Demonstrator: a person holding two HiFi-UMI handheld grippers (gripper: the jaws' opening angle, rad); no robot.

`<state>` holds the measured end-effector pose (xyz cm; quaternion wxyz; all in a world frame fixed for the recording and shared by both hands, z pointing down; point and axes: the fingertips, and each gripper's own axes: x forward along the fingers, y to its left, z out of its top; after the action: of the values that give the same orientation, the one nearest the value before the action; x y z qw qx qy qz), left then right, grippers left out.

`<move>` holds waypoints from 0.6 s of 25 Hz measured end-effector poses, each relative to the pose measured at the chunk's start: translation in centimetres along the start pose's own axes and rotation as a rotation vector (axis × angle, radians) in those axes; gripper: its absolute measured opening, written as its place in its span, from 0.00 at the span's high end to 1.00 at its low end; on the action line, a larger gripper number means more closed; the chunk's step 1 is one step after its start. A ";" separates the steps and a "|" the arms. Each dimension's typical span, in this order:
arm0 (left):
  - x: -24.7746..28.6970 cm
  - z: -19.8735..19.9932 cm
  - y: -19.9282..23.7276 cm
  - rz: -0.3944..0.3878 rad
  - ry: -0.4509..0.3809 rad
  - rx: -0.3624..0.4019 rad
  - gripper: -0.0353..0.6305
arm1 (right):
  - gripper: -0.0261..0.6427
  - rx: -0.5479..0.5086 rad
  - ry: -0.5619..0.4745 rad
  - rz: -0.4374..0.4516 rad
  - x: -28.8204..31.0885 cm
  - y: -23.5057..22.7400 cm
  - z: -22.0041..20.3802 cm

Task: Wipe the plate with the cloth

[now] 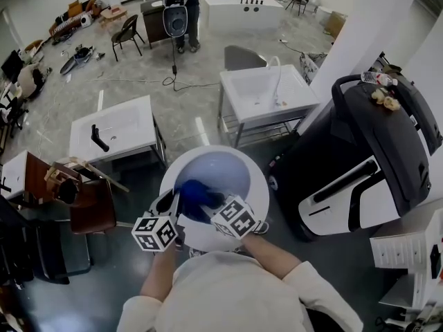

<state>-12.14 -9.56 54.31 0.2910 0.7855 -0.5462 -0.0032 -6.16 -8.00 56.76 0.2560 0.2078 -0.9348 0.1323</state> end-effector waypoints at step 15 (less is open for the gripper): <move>-0.7 -1.1 1.2 -0.006 0.017 -0.012 0.88 | 0.82 0.124 0.044 -0.336 -6.3 -11.7 -3.2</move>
<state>-13.08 -8.73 55.56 0.3005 0.7853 -0.5413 -0.0007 5.45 -15.17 57.71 0.2816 0.3733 -0.8712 0.1496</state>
